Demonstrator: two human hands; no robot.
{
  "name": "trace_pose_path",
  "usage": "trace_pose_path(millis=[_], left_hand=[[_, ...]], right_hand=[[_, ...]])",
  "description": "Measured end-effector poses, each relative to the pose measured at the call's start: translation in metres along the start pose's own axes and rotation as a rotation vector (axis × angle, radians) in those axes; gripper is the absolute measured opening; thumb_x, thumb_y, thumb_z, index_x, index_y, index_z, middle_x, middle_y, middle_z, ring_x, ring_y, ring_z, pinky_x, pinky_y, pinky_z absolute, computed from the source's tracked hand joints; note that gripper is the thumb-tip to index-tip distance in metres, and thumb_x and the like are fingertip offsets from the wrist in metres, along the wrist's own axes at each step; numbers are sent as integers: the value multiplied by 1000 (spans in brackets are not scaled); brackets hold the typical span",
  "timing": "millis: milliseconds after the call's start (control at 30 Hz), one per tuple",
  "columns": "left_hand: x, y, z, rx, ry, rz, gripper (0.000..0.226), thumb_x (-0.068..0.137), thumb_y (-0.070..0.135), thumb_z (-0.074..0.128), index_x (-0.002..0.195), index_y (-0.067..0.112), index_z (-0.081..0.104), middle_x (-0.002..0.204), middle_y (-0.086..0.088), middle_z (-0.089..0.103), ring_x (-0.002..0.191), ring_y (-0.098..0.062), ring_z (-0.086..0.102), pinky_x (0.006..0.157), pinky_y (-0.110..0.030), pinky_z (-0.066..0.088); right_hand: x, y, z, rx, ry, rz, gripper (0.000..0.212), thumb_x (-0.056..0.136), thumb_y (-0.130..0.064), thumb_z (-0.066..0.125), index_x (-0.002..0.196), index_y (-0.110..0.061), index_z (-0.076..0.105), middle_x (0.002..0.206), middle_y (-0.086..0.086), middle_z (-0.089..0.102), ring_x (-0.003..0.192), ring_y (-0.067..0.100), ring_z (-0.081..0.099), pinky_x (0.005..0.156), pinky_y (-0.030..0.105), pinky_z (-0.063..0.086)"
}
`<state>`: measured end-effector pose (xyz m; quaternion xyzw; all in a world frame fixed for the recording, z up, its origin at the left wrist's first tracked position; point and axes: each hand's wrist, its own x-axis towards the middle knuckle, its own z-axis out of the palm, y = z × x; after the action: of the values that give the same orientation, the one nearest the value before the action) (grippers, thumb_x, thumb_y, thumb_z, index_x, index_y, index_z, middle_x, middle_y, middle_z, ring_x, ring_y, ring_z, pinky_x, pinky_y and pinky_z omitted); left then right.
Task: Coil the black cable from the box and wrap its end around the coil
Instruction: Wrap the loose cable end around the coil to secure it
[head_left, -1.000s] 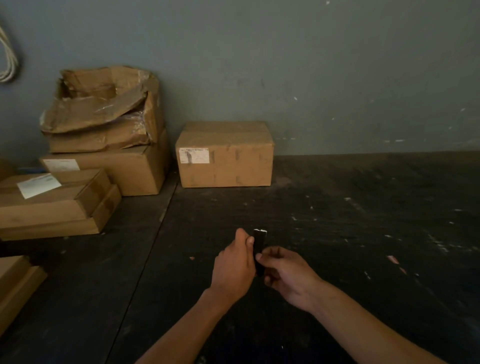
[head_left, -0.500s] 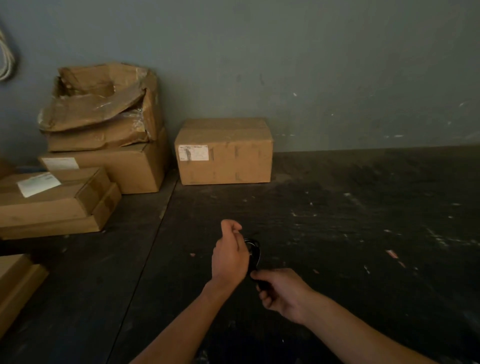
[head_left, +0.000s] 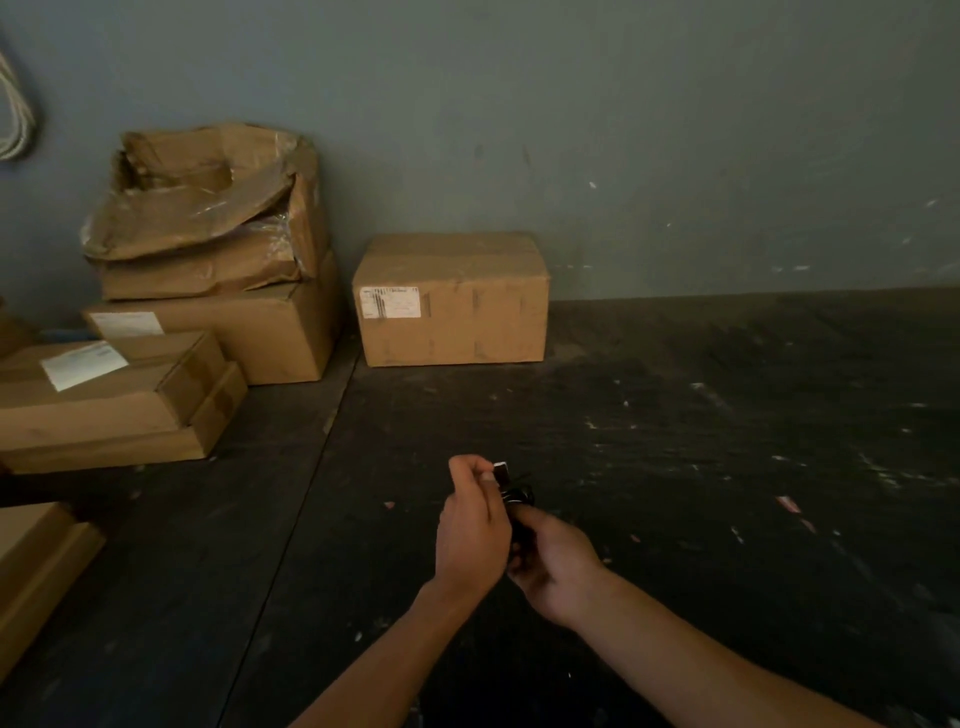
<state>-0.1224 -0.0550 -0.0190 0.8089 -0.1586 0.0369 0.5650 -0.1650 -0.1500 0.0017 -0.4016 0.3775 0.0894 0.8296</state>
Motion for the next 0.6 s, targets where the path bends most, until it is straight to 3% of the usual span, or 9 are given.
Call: trace_pose_path(millis=[100,200,267,400,600], left_hand=[[1,-2,-2,7,-4,-21,9,103,19,38,105,26,35,87,-4,63,67,-15,68,57,-42,60],[2,-1,-2,-24,-21,-47,8,103,17,38,104,22,32,82,-5,61,56,-5,62,50,-24,53],[1,0,0,-55,-29,-61,7,103,16,38,104,18,31,82,-8,58,54,-2,58,49,-19,49],[0,-3,5,-123,2,-105,13,103,16,41,109,15,30,90,-9,59,65,-7,61,53,-17,49],[1,-5,10,-105,0,-121,12,103,17,41,112,17,34,92,-7,61,71,-11,64,56,-17,51]], right_hand=[[-2,-2,-1,87,-104,42,23,90,-14,62,110,-6,69,105,20,74,97,30,68,96,41,52],[0,-4,-2,117,-119,53,25,94,-14,56,115,-5,65,107,21,73,98,31,69,89,42,55],[-1,-6,-2,123,-109,51,25,96,-14,54,117,-5,64,109,21,72,102,32,68,93,43,53],[0,-9,-2,117,-100,35,25,98,-13,49,118,-4,62,111,23,70,106,33,66,102,45,48],[-1,-6,-7,105,-134,18,26,99,-14,46,119,-9,62,115,21,69,108,33,65,96,44,50]])
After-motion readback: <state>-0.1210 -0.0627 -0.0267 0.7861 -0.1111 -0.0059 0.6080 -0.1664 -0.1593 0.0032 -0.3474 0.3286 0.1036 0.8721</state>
